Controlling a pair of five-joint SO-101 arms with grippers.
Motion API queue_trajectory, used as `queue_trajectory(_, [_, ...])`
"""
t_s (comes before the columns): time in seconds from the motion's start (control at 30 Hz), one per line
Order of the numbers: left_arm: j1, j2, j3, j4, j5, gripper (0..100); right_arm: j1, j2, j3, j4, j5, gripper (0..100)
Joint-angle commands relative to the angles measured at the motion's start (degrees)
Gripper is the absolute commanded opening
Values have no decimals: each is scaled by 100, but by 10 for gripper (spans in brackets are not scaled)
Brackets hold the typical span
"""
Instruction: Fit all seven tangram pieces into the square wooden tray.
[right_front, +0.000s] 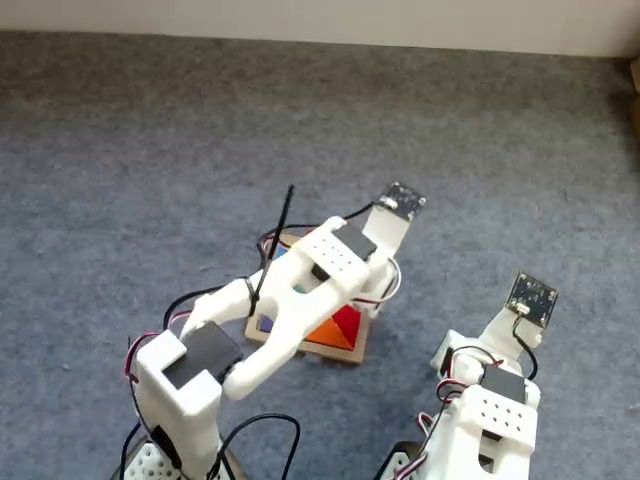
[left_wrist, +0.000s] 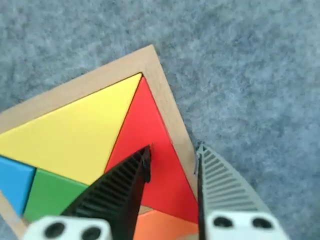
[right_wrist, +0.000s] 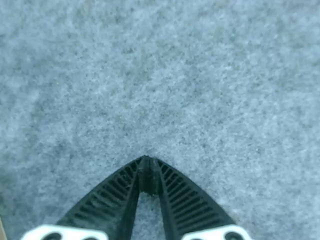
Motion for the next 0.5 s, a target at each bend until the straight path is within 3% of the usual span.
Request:
queue_trajectory(0.0, [-743,31,-409,18,18,130,154,13,22,-13,70,6])
queue_trajectory(0.17, [-1182,22,-505,-264,-18,130,154,13,22,-13,70,6])
queue_trajectory(0.33, [-1156,-136,-611,-193,-18,128,154,13,22,-13,70,6])
queue_trajectory(0.47, [-1024,-787,-725,396,-18,127,154,13,22,-13,70,6])
